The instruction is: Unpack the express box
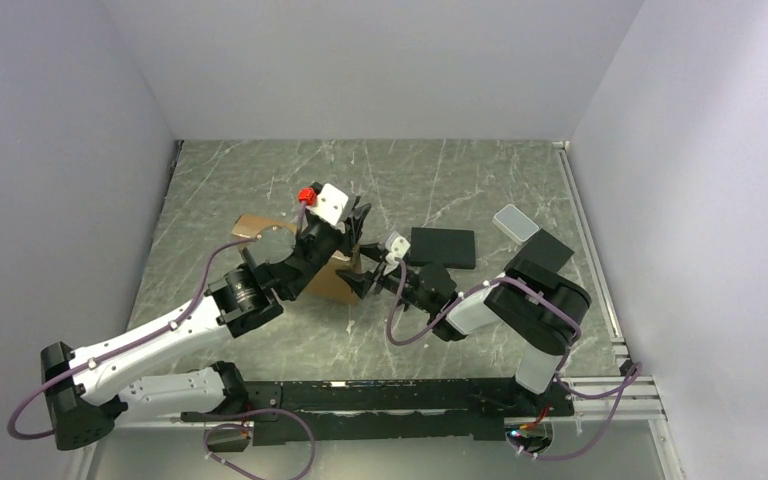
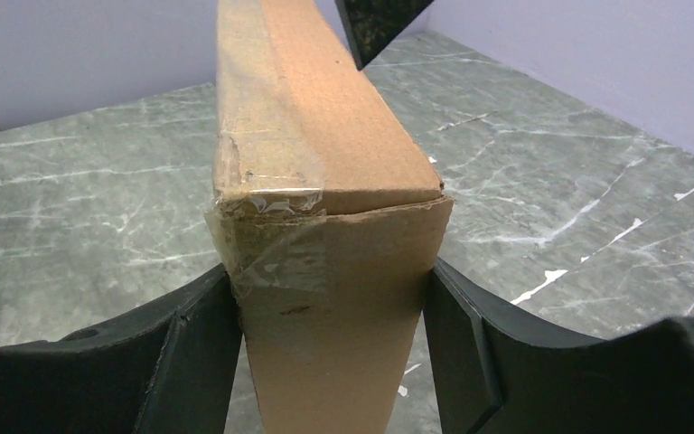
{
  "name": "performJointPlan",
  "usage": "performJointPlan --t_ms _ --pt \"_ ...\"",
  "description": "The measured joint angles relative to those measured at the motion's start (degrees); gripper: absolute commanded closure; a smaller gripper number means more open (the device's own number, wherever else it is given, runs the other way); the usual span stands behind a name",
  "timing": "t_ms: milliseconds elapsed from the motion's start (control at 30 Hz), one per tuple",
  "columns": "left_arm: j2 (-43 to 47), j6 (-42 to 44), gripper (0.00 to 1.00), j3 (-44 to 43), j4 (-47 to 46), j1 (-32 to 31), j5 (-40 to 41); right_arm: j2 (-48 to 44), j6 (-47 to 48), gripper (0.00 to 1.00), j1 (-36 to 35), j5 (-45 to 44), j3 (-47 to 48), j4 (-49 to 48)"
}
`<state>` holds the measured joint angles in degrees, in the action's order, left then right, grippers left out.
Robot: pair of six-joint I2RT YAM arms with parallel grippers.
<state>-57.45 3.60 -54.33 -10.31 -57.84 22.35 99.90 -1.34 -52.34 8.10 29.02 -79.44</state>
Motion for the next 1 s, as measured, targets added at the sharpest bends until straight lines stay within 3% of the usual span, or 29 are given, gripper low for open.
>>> performJointPlan --t_ms 1000 --pt "-1.7 -0.87 1.0 3.17 -1.03 0.17 1.55 0.94 0.5 0.44 0.0 0.0 0.17 -0.02"
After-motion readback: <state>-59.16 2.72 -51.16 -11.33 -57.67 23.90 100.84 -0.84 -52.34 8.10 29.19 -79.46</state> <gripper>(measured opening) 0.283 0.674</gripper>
